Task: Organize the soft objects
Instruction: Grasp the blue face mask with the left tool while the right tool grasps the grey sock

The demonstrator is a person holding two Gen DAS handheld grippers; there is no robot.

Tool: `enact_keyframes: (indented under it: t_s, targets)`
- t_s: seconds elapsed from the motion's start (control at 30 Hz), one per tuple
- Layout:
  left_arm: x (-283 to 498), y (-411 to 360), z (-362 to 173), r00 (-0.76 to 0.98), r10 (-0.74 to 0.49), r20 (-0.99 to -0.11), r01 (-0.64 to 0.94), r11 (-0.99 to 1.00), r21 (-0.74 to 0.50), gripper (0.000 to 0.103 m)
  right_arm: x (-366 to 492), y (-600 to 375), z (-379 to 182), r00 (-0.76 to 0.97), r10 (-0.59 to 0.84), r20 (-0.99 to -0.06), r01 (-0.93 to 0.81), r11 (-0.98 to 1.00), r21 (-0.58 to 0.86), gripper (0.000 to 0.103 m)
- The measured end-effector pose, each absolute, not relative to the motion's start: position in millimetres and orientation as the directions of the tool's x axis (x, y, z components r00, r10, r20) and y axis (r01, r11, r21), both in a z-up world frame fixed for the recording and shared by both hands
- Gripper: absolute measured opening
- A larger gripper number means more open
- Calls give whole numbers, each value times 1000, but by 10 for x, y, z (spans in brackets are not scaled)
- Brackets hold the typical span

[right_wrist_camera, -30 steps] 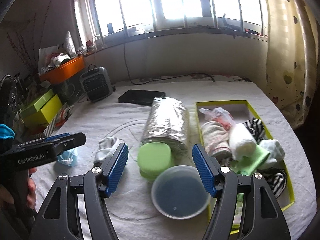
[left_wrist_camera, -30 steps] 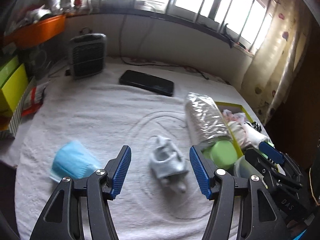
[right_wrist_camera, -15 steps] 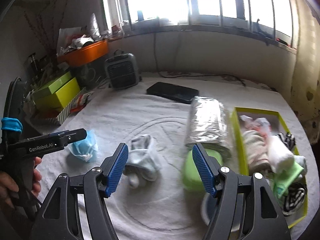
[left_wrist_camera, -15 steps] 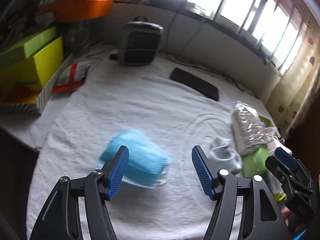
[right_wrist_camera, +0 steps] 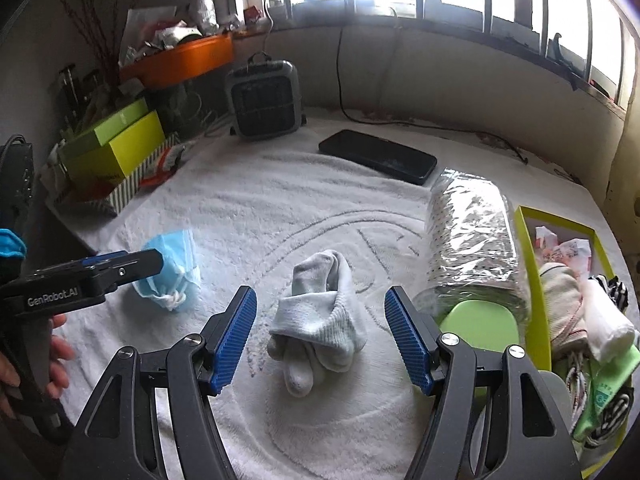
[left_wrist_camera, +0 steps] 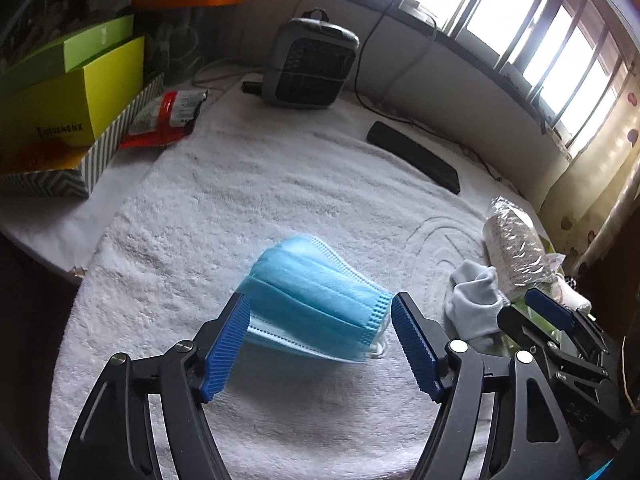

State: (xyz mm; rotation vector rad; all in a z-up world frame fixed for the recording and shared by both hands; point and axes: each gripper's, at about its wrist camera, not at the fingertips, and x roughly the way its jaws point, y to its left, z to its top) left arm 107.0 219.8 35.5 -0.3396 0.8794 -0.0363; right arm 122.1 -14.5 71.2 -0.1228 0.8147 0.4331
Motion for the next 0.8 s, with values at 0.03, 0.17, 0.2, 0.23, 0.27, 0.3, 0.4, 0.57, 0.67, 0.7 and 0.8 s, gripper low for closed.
enact_keyframes:
  t_s: [0.03,0.17,0.2,0.23,0.27,0.3,0.4,0.57,0.67,0.7,0.8]
  targets:
    - [1082,2200,334,635,-168,-754,-108,947,-302,73,1239,-131,686,599,321,-733,-418,907,56,67]
    - [1104,2197,287,627,-167,-761,-105,950,-295,74,1291,-91,616,587,309,-748,-411,910,53,67]
    - [1111,2196,278,627,-167,-761,-103,950,-294,74,1295,-80,608,587,308,-749,-412,910,51,67]
    - [1119,2195,270,625,-167,-762,-102,951,-292,74,1302,-61,591,585,306,-751,-415,908,47,67]
    - [1129,2199,263,625,-165,-763,-104,951,-291,74,1307,-46,579,584,304,-753,-417,908,43,67]
    - [1139,2203,261,626,-165,-762,-104,951,-291,75,1317,-29,560,582,300,-756,-418,908,38,67]
    - [1180,2201,235,619,-168,-768,-100,952,-289,75,1325,18,528,592,274,-758,-416,910,4,67]
    - [1214,2148,201,614,-144,-776,-96,962,-255,75,1316,82,499,603,244,-759,-424,904,-47,67]
    - [1225,2125,181,613,-130,-780,-97,967,-237,75,1297,133,469,610,232,-758,-437,896,-78,67]
    - [1230,2117,174,613,-125,-780,-95,968,-230,75,1290,153,459,611,228,-758,-443,892,-89,67]
    - [1238,2113,160,613,-117,-782,-95,971,-219,75,1272,201,427,606,227,-762,-460,882,-104,67]
